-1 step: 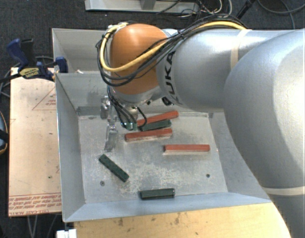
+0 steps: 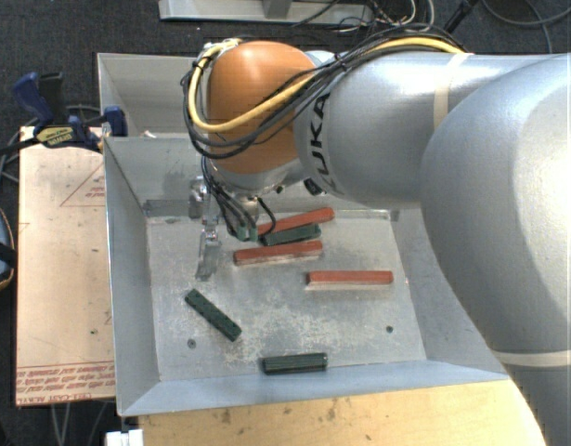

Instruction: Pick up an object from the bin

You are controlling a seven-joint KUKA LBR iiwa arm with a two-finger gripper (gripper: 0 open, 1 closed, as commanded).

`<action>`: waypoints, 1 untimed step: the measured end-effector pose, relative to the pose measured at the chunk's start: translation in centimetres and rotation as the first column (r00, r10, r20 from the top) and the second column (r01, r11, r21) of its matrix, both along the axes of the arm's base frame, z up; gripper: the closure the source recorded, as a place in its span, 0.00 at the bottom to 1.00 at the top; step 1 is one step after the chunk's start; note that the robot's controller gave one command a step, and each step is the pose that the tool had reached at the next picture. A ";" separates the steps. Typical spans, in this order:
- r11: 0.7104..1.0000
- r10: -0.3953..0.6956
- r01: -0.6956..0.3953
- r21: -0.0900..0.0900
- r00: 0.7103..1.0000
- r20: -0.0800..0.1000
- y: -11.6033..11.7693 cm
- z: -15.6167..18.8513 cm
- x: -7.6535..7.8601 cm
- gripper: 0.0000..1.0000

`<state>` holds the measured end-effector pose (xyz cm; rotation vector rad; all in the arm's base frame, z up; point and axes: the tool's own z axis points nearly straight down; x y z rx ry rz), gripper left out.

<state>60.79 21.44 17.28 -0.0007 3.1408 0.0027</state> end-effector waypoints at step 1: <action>0.992 -0.125 0.125 0.001 0.992 0.002 -1.2 -4.2 -1.8 0.00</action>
Offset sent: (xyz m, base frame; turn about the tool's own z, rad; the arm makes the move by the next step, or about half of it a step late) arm -0.0450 -0.0220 -0.0417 0.1155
